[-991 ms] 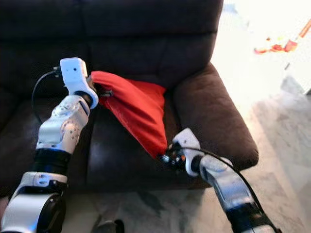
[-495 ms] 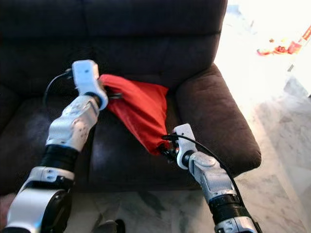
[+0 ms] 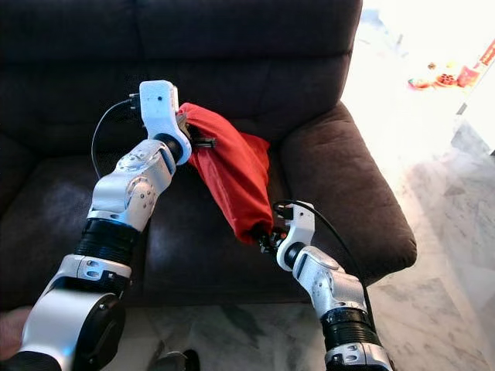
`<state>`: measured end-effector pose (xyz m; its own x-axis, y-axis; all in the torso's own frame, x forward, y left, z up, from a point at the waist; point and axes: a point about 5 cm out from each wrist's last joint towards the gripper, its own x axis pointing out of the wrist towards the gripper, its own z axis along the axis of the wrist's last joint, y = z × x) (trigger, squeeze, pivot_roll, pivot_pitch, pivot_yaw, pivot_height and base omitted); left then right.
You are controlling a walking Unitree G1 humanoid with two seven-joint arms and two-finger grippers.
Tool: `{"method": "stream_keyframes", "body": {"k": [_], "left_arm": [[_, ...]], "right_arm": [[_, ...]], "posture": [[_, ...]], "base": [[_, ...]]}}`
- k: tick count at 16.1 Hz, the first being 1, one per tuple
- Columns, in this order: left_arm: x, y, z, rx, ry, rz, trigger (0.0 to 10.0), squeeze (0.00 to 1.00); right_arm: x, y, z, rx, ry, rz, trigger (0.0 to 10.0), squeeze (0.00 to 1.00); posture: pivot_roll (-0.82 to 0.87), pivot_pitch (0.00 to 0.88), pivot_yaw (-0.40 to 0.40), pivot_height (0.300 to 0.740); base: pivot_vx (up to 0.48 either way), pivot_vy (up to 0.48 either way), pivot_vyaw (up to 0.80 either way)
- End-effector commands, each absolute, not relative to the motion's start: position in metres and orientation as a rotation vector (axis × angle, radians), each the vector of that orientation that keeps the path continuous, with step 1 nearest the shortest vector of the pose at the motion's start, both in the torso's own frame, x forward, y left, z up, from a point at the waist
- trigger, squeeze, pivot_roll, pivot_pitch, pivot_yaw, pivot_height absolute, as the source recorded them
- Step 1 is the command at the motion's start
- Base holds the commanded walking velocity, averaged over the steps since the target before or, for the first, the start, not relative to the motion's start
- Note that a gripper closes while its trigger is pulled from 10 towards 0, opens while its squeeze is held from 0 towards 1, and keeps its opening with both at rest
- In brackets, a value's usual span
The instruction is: Move the pillow to the sofa from floor
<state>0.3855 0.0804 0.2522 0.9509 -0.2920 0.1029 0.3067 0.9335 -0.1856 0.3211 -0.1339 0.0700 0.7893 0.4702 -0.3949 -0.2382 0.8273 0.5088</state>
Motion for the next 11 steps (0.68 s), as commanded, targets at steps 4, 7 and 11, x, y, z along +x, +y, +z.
{"method": "stream_keyframes", "body": {"k": [4,7,11], "left_arm": [[0.383,0.078,0.279,-0.209,-0.164,-0.333,10.0,0.00],[0.383,0.081,0.279,-0.212,-0.163,-0.318,10.0,0.00],[0.383,0.083,0.279,-0.211,-0.163,-0.310,10.0,0.00]], "right_arm": [[0.326,-0.140,0.075,0.479,0.500,0.375,0.0,0.00],[0.328,-0.144,0.077,0.466,0.493,0.370,0.0,0.00],[0.330,-0.147,0.081,0.465,0.479,0.365,0.0,0.00]], "posture": [[0.04,0.138,-0.007,0.740],[0.04,0.143,-0.010,0.740],[0.04,0.146,-0.009,0.740]], "base": [[0.000,0.000,0.00],[0.000,0.000,0.00],[0.000,0.000,0.00]]}}
